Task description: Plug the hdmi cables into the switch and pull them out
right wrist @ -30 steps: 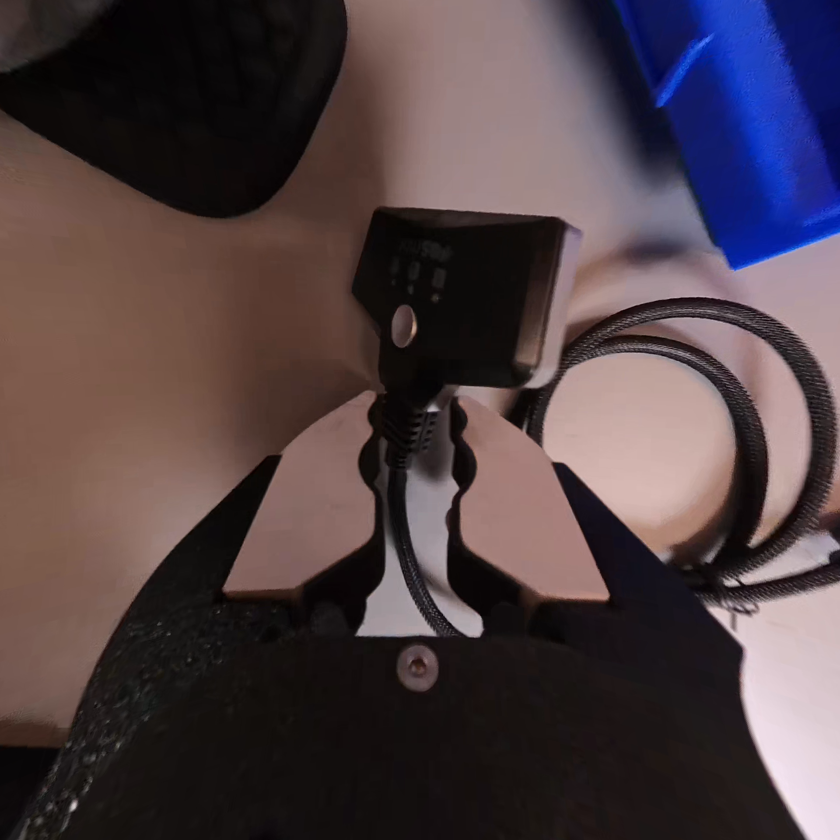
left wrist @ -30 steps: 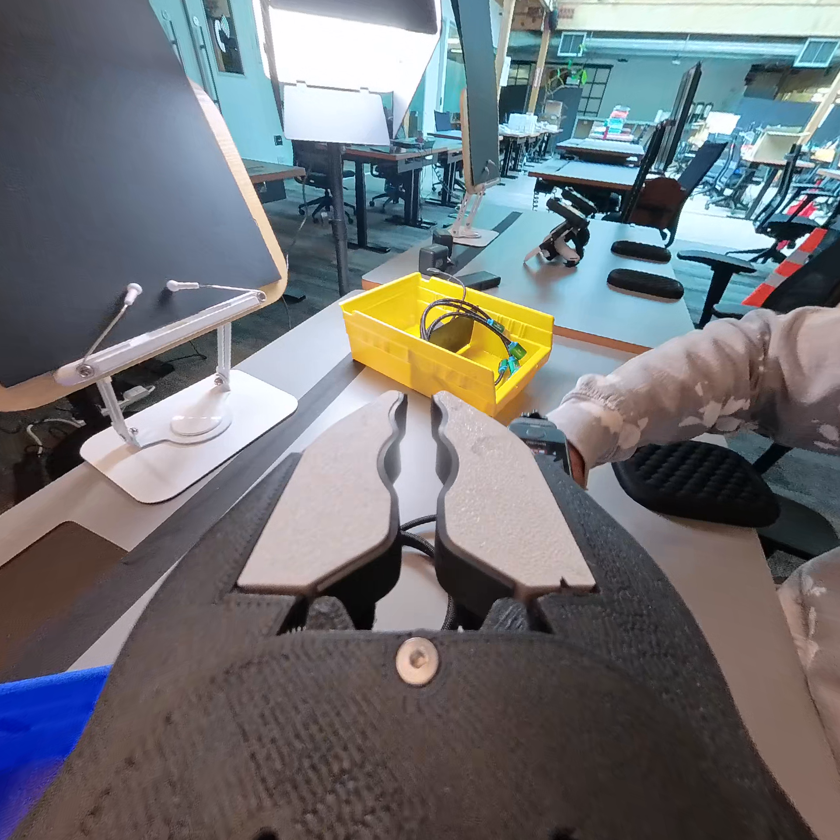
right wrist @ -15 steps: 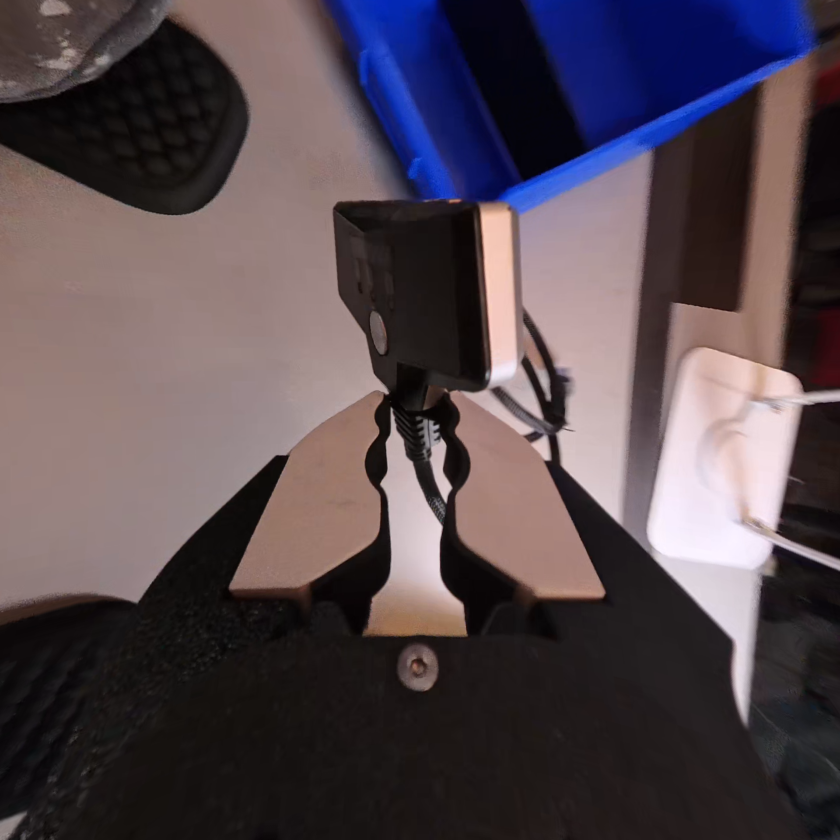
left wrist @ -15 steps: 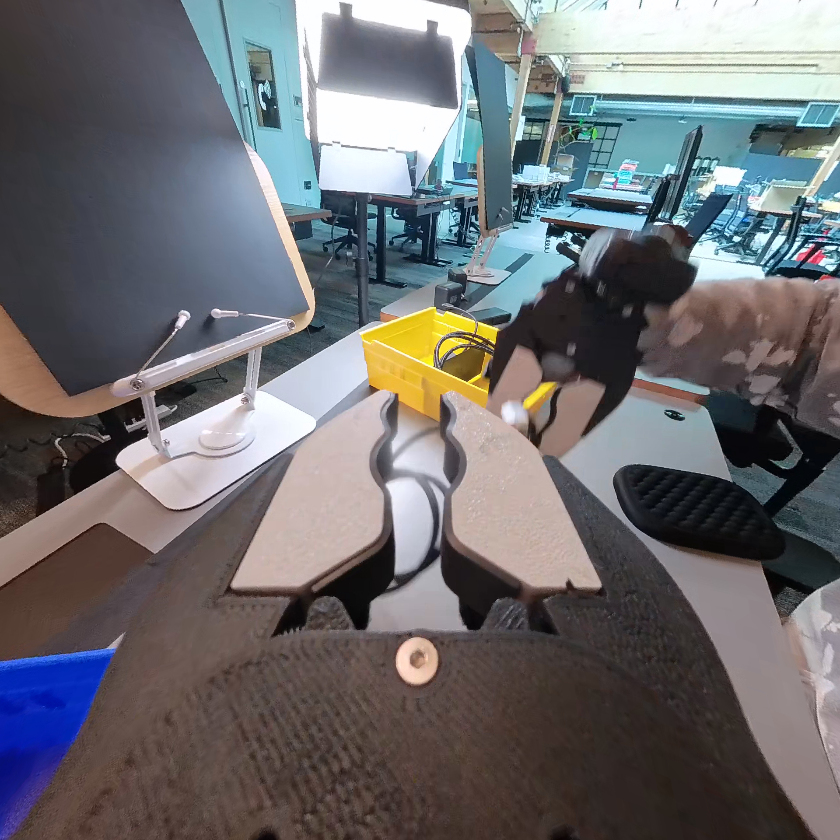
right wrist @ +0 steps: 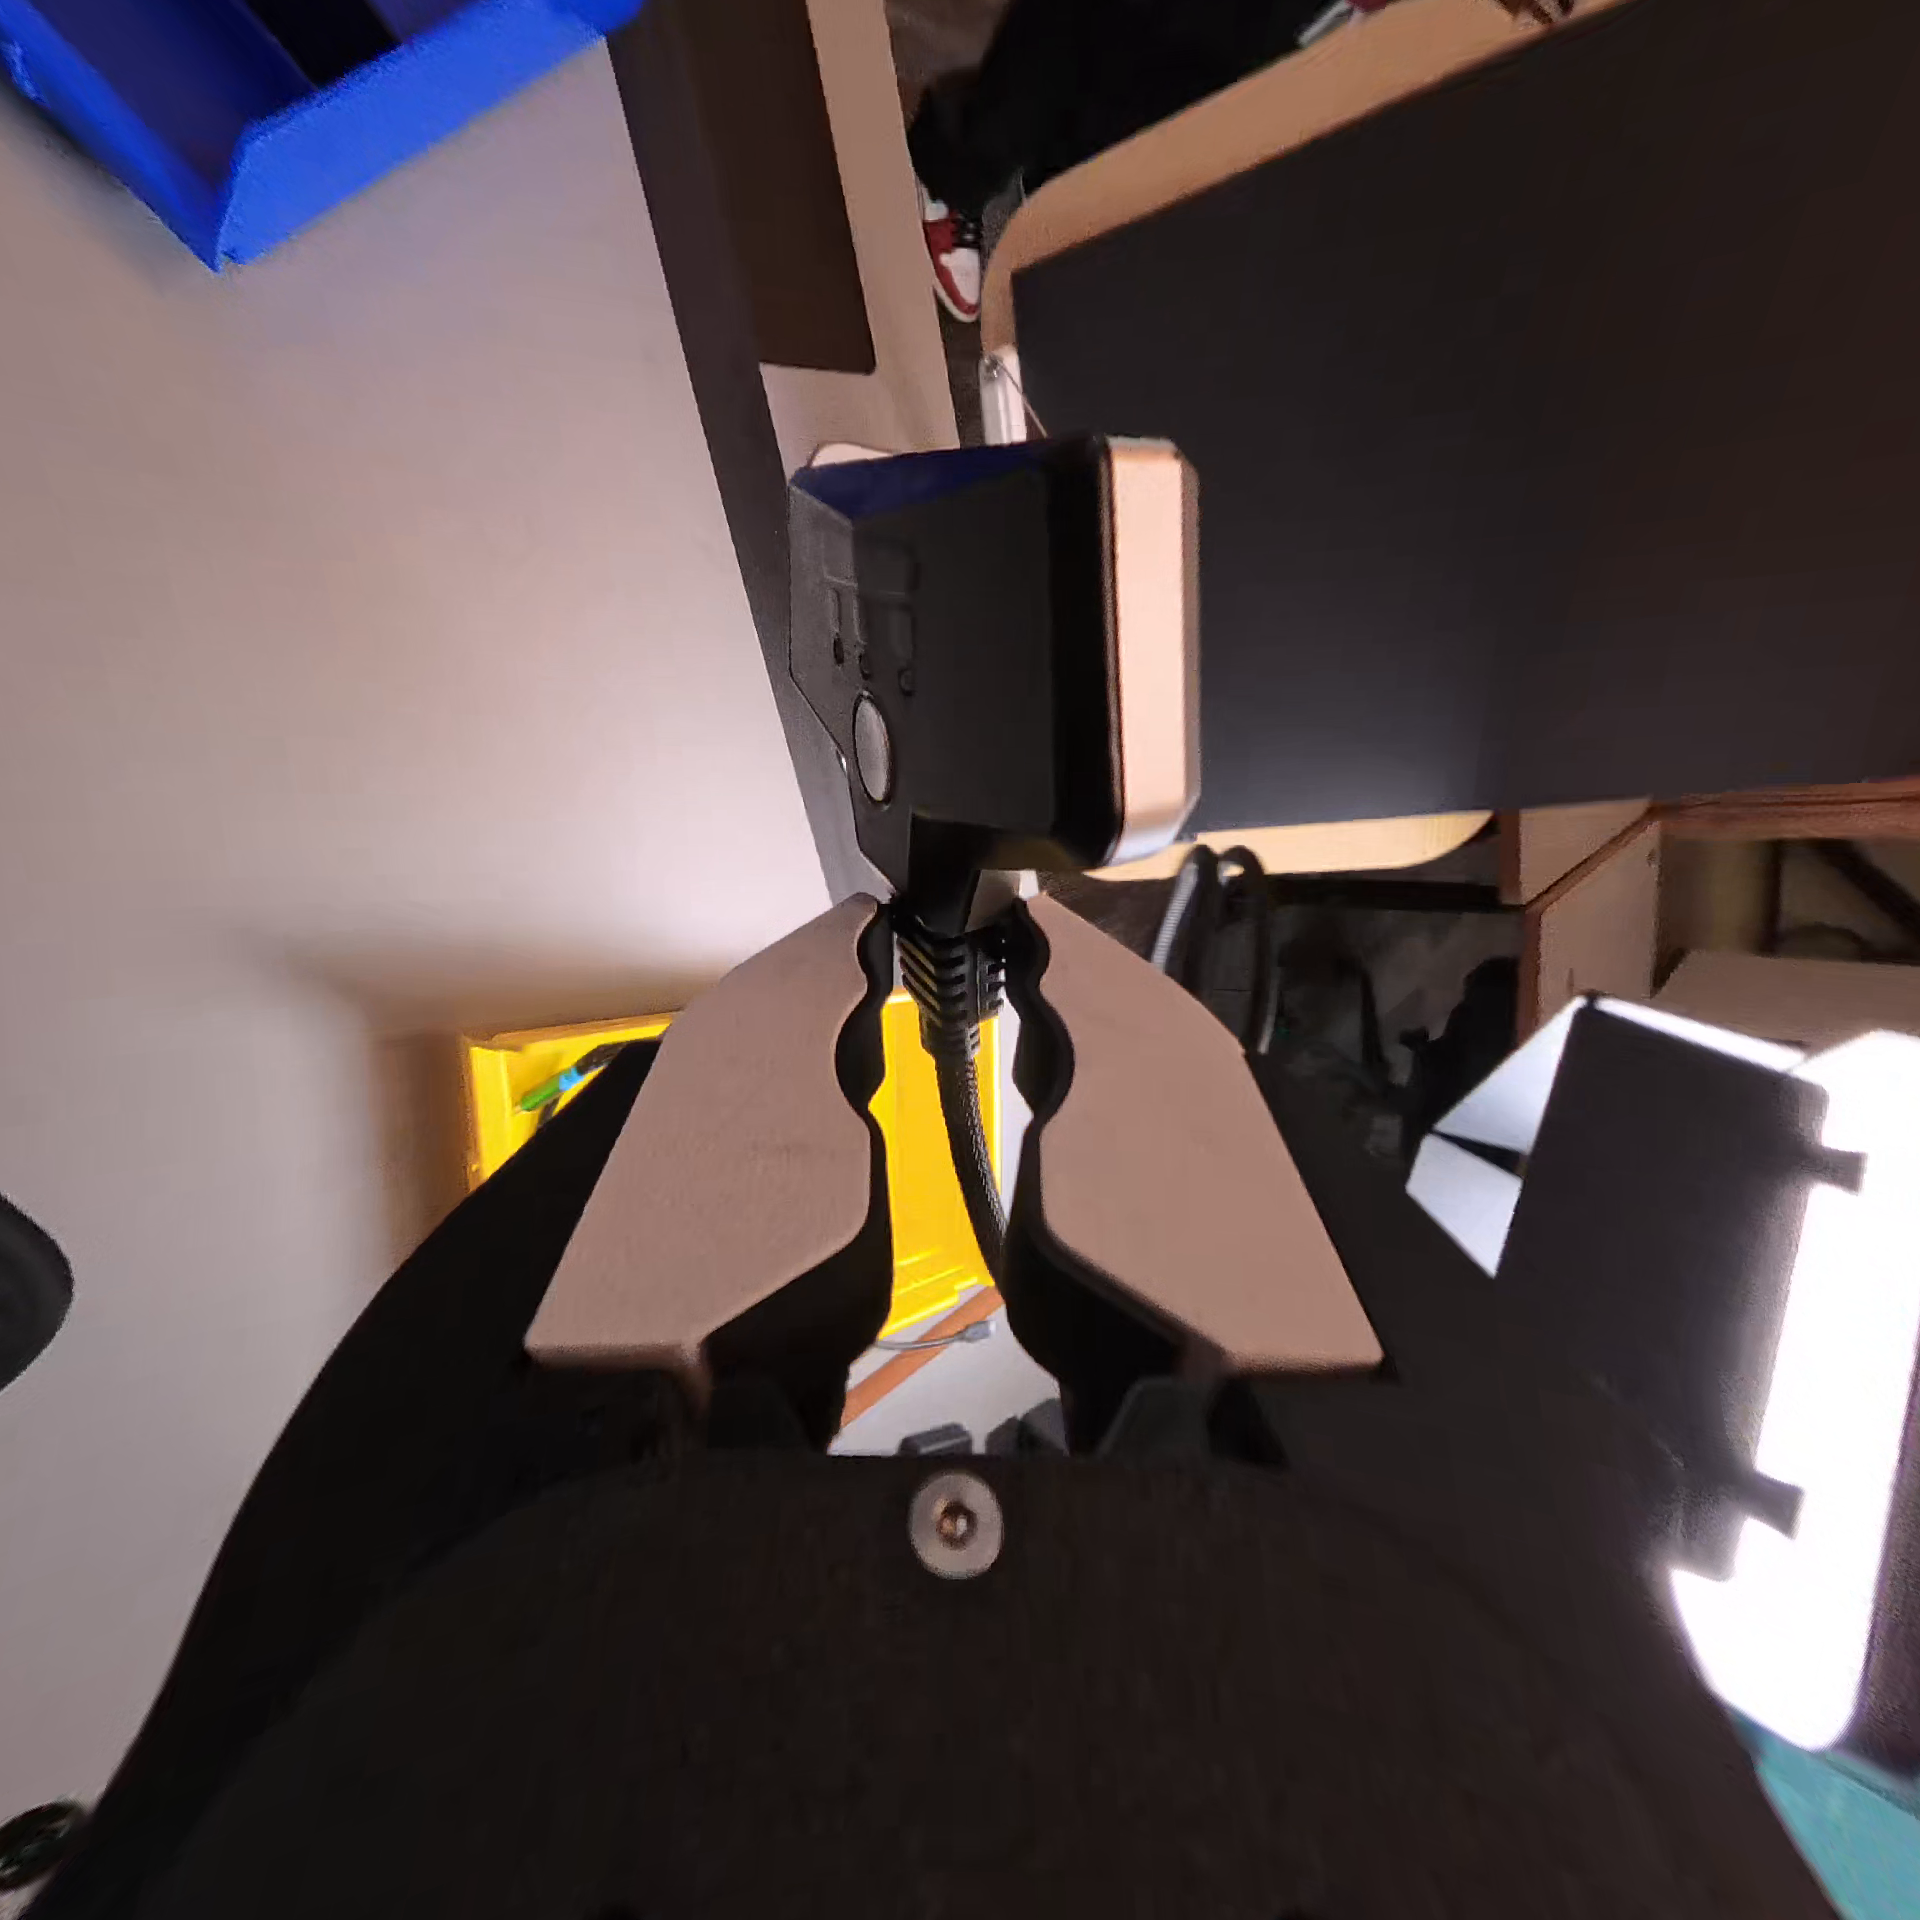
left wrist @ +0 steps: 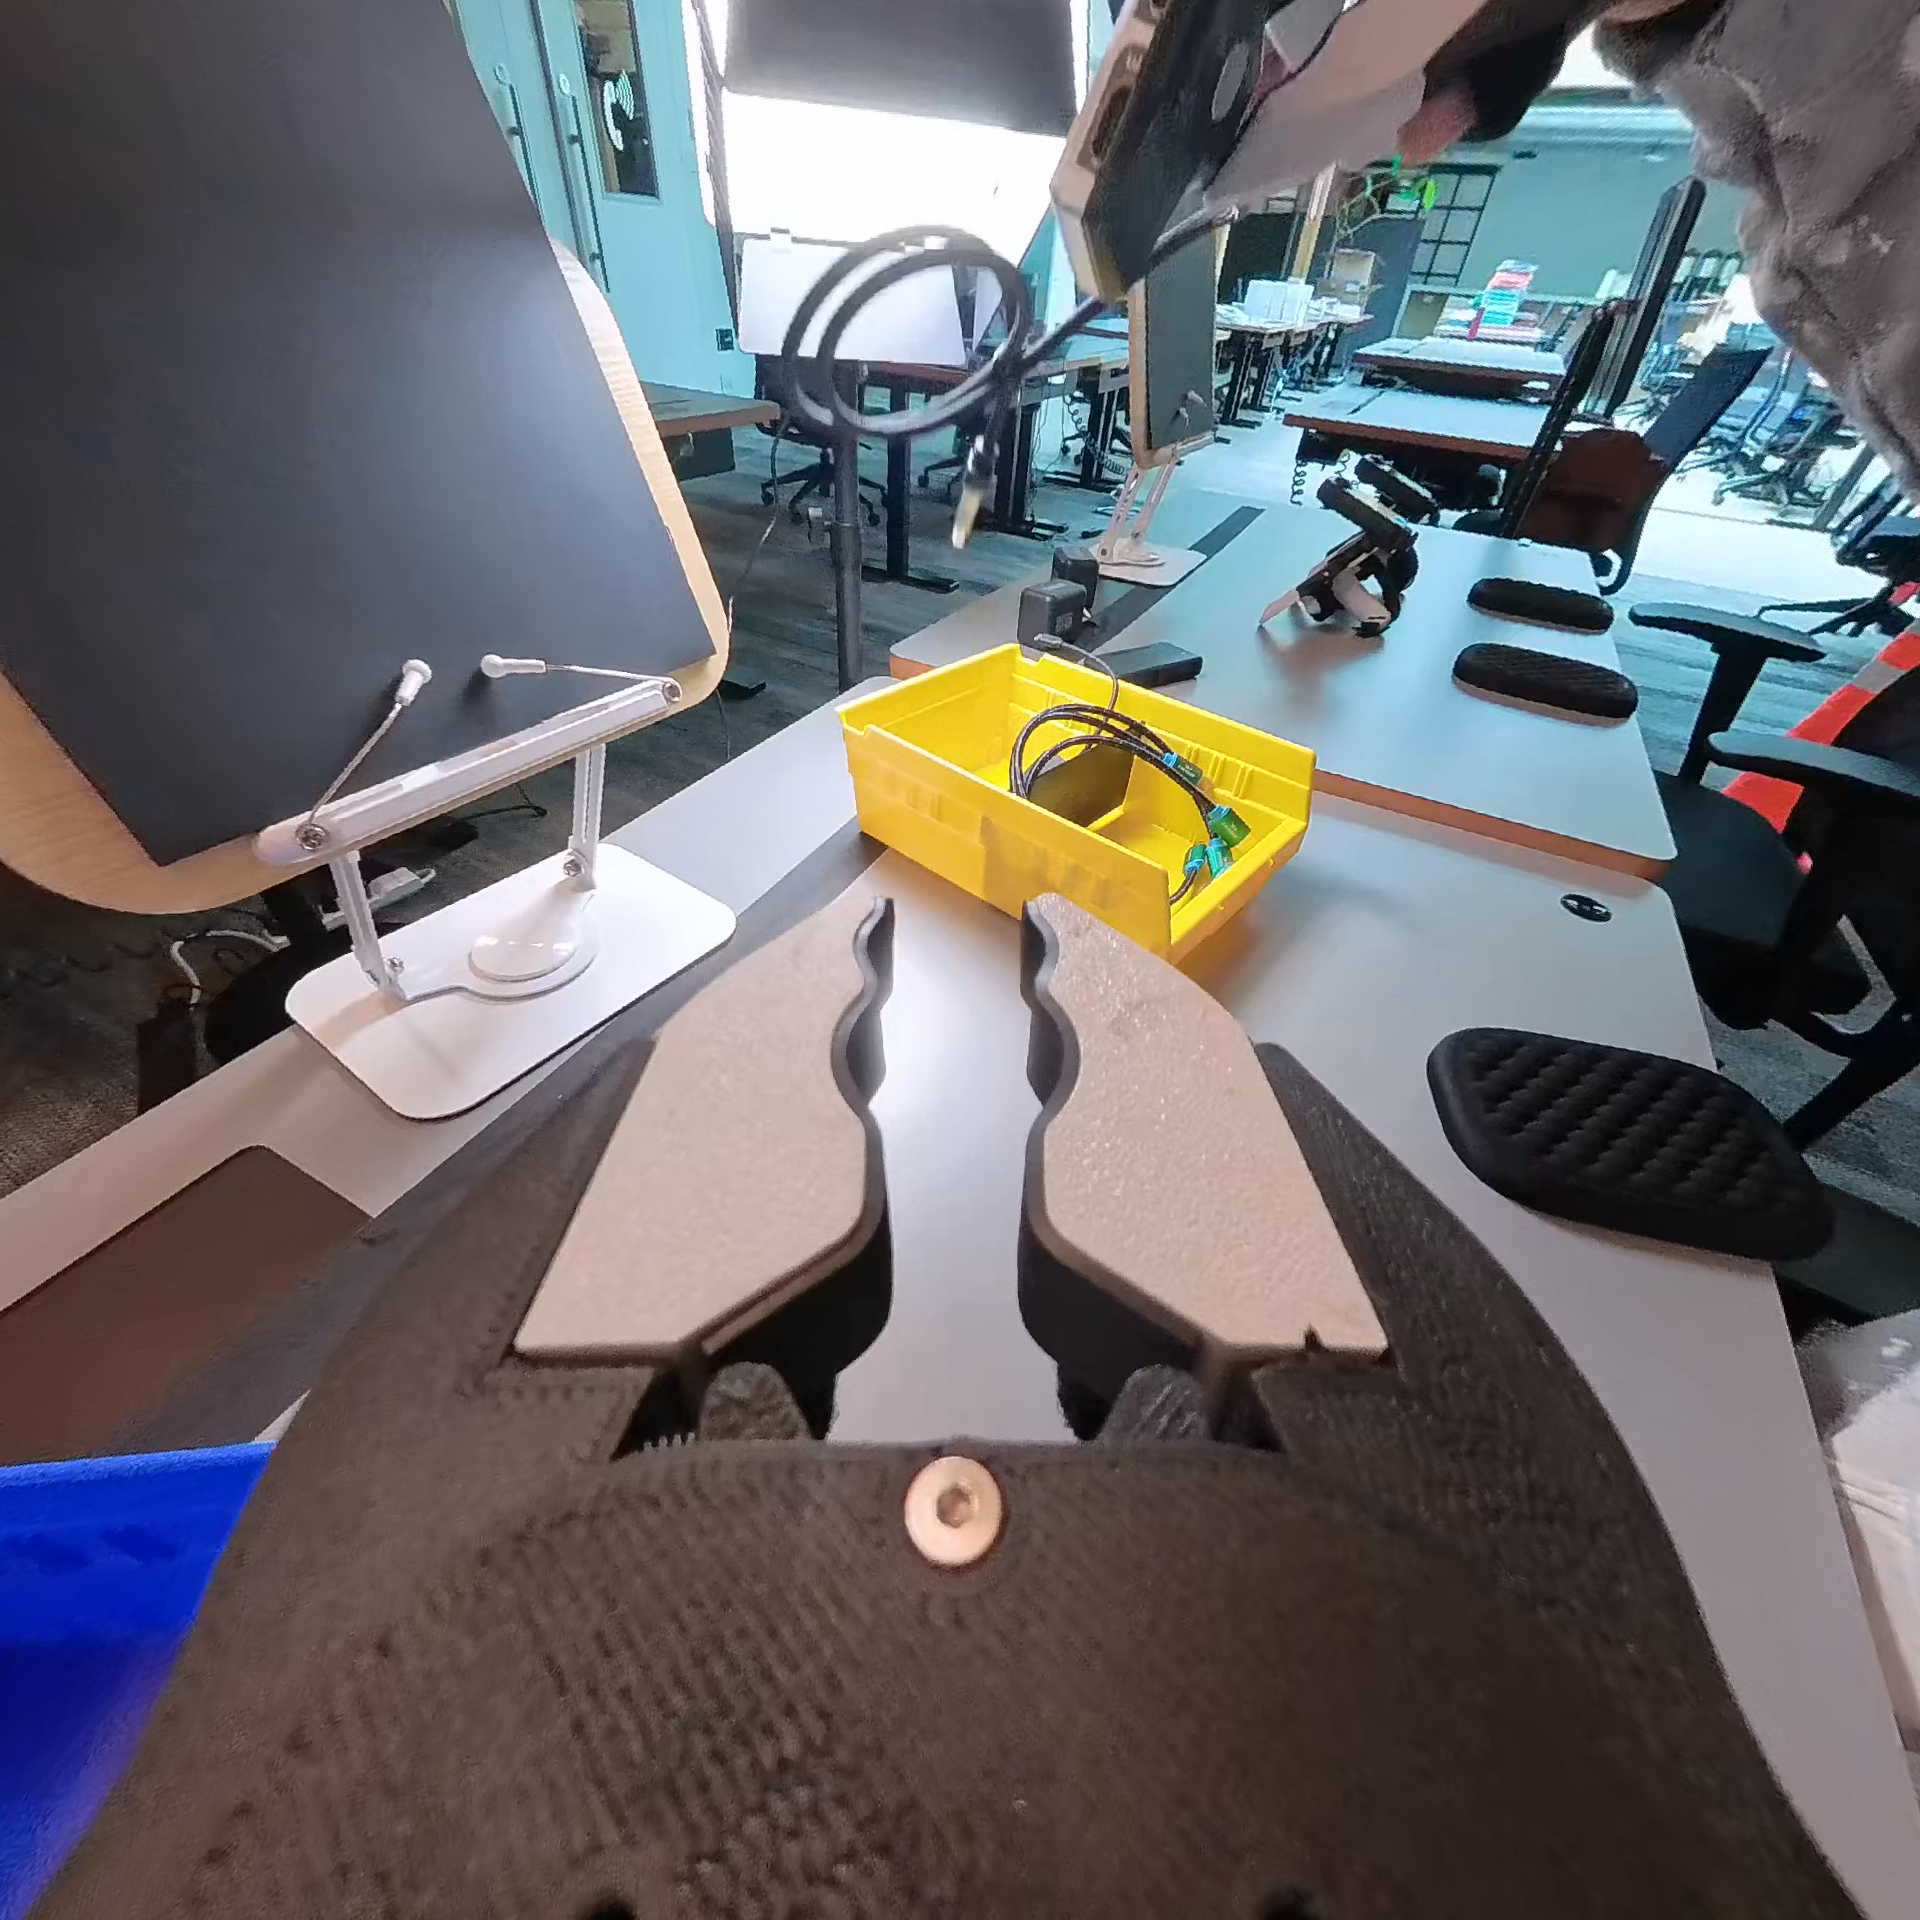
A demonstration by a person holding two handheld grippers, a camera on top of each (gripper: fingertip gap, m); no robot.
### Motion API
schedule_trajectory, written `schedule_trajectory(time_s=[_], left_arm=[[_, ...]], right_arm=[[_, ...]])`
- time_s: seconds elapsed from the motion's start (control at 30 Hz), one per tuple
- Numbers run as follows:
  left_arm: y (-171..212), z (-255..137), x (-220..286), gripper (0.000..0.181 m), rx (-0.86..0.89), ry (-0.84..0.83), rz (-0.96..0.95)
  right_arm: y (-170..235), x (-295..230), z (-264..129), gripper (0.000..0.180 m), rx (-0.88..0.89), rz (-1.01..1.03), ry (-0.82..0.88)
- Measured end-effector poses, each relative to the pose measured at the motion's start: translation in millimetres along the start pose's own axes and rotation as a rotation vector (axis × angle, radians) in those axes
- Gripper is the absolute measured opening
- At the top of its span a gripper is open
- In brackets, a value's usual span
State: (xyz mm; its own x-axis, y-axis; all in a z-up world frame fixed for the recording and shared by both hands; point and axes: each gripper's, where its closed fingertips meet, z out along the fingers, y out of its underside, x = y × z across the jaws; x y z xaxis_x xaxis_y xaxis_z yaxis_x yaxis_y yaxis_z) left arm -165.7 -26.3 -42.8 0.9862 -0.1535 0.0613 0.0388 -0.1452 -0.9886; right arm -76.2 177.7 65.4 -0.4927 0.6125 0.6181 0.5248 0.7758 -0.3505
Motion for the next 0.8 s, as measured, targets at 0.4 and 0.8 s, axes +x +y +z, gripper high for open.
schedule_trajectory(time_s=[0.4,0.8], left_arm=[[8,10,1,0.023,-0.037,0.006,0.001],[49,43,-13,0.023,-0.171,-0.013,-0.039]], right_arm=[[132,-5,60,0.021,-0.028,0.266,-0.094],[282,-7,175,0.020,-0.180,0.537,-0.138]])
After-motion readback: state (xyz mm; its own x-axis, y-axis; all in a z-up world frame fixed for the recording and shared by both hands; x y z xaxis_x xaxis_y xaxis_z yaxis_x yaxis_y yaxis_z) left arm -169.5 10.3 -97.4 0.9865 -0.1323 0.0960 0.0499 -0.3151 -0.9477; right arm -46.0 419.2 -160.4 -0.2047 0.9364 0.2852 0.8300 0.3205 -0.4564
